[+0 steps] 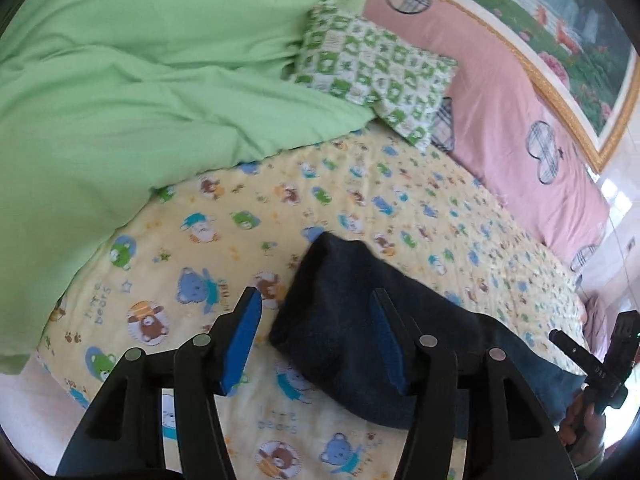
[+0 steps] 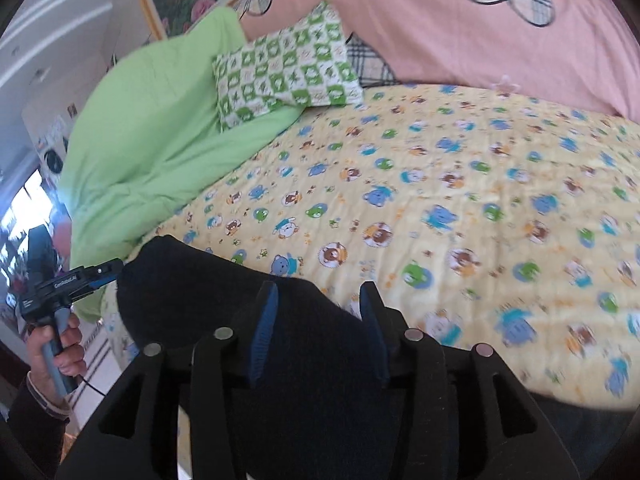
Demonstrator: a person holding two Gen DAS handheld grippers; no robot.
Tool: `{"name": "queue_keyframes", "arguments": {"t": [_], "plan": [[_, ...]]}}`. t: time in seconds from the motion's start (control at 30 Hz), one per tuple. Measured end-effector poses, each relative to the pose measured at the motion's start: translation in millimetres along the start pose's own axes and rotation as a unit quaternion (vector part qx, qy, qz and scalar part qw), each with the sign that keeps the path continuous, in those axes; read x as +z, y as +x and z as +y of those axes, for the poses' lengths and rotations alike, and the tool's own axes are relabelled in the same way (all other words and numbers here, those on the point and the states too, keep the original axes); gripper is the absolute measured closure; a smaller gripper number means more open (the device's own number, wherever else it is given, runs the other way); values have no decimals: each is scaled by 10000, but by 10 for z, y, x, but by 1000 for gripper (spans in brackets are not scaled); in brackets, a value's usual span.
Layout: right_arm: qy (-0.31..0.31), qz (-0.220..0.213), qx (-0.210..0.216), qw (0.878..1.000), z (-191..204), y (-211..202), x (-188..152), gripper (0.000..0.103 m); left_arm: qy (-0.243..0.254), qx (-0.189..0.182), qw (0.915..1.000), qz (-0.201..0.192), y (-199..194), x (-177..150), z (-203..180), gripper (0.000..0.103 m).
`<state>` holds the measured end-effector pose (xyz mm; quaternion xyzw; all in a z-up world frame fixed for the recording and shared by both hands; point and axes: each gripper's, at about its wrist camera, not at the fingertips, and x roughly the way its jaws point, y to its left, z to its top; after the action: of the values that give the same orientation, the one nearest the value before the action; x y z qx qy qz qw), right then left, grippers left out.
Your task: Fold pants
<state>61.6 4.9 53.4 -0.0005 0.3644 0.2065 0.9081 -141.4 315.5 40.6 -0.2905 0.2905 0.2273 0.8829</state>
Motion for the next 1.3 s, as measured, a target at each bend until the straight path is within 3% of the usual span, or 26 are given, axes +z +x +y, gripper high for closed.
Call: {"name": "queue_keyframes", "arguments": {"t": [0.2, 0.4, 0.53, 0.8, 1.03, 1.3], "plan": [[585, -163, -271, 9978, -301, -538, -373, 59, 588, -497, 9968, 233, 110, -47, -655, 40], [1186, -392, -699, 9897, -617, -1122, -746, 58, 1300, -1115, 9828, 693, 390, -282, -1506, 40], [1615, -583, -978, 9803, -815, -1472, -999, 50, 1772, -1521, 9672, 996, 528, -490, -2068, 38], [2398, -940, -1460, 9552, -1177, -2059, -1435, 50, 2618, -2136, 9298, 1462, 620, -924, -3102, 35], [3018, -1065, -1636, 9332, -1448, -2293, -1668, 49, 3181, -2374, 9025, 1672, 632, -1140, -3651, 32], [3461, -1268, -1622, 9153, -1656, -2358, -1827, 49, 3587, -2478, 8795, 1908, 759, -1246, -4064, 31]]}}
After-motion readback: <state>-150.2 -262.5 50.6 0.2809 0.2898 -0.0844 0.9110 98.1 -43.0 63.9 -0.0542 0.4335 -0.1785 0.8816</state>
